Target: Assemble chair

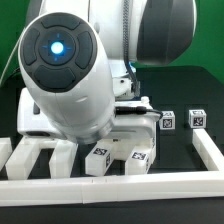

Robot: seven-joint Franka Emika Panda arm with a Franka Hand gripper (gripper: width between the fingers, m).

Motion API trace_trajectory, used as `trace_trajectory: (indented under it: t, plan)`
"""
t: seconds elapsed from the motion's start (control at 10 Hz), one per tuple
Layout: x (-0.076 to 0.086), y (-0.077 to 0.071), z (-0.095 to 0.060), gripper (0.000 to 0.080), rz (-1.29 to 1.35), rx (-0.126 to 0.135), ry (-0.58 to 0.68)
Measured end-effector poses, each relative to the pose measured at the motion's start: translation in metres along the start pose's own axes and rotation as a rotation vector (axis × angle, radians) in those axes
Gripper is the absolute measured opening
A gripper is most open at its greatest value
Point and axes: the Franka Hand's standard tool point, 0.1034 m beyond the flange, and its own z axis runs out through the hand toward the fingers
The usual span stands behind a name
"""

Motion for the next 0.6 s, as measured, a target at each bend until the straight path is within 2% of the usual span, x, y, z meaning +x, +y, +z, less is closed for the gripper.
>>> trace_trajectory:
  t: [0.1, 0.2, 0.3, 0.4, 0.5, 0.6]
  plan:
    - [0.000, 0.002, 0.000, 0.0649, 0.003, 0.003, 0.000]
    - [0.001, 0.014, -0.009, 0.0649, 0.014, 0.019, -0.003]
    - [0.005, 0.024, -0.025, 0.0649, -0.008, 0.018, 0.032]
    - [-0.001, 0.032, -0.046, 0.0649, -0.045, 0.011, 0.080]
    - [-0.013, 0.037, -0.057, 0.0649, -0.055, 0.019, 0.095]
    - [-0.015, 0.044, -0.065, 0.0649, -0.058, 0.020, 0.147]
